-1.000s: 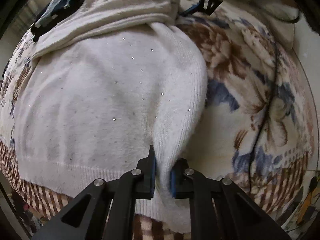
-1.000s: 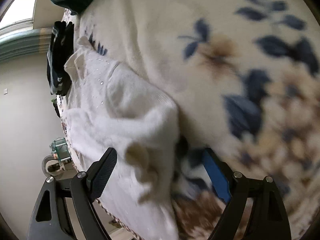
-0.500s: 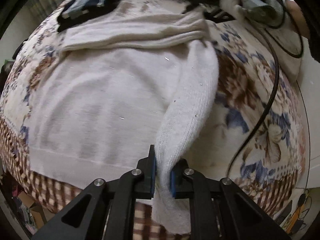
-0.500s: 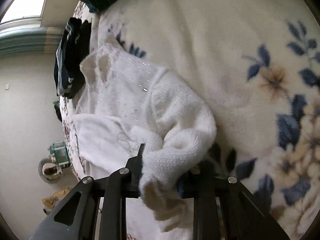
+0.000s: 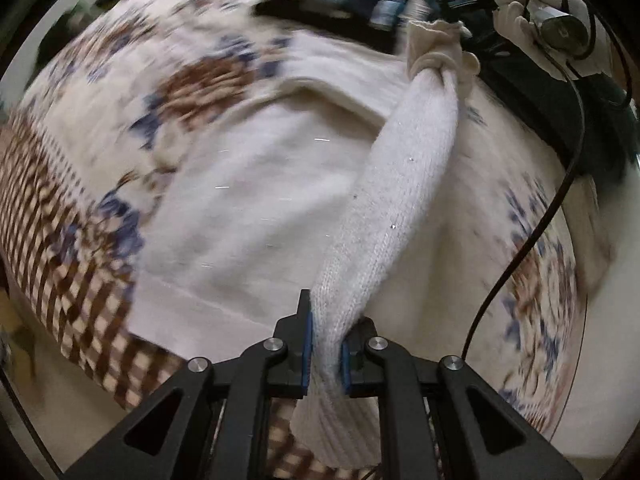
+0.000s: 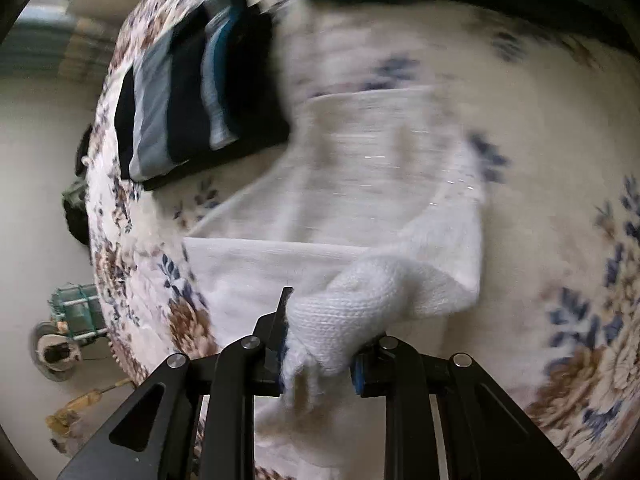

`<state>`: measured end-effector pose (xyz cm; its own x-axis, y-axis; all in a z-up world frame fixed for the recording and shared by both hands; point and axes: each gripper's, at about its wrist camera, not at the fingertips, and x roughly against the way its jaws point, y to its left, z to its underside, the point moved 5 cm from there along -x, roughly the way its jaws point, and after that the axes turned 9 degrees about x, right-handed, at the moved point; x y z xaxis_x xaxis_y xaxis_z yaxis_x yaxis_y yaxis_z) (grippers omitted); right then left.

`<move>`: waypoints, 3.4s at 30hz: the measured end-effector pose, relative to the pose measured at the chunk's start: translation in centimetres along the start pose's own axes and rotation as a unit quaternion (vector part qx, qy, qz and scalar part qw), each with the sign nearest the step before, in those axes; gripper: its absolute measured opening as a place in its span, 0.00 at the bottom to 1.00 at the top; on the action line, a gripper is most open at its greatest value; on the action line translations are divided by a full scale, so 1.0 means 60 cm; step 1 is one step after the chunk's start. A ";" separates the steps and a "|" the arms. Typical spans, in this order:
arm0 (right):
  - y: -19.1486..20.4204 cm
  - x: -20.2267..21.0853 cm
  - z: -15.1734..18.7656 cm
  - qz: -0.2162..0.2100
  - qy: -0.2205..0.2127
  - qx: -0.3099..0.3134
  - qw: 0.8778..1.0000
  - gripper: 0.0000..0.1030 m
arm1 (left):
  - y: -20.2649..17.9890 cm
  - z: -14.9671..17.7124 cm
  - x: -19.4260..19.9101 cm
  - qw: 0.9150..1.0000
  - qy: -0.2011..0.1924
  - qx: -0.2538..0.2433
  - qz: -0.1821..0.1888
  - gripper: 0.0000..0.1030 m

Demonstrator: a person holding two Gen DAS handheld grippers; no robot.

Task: Fold small clothes

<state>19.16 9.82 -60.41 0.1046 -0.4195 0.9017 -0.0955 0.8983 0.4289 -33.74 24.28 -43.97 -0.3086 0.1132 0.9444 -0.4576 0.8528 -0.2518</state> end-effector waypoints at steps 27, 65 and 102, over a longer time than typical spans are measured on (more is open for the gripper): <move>0.245 -0.099 0.113 -0.003 0.019 0.075 0.997 0.68 | 0.310 -0.091 -0.065 0.977 0.094 0.167 0.095 0.44; -0.220 -0.072 0.167 -0.030 -0.007 -0.076 0.997 0.68 | -0.045 -0.589 -0.362 0.950 0.133 0.154 0.238 0.10; 0.089 -0.102 0.045 -0.099 -0.042 -0.037 0.993 0.68 | -0.032 -0.629 -0.308 0.955 0.123 0.082 0.258 0.26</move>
<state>15.36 16.81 -63.50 0.0305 -0.5955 0.8028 -0.0070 0.8030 0.5959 4.35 39.79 -52.96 -0.3330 0.6303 0.7013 -0.4274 0.5621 -0.7081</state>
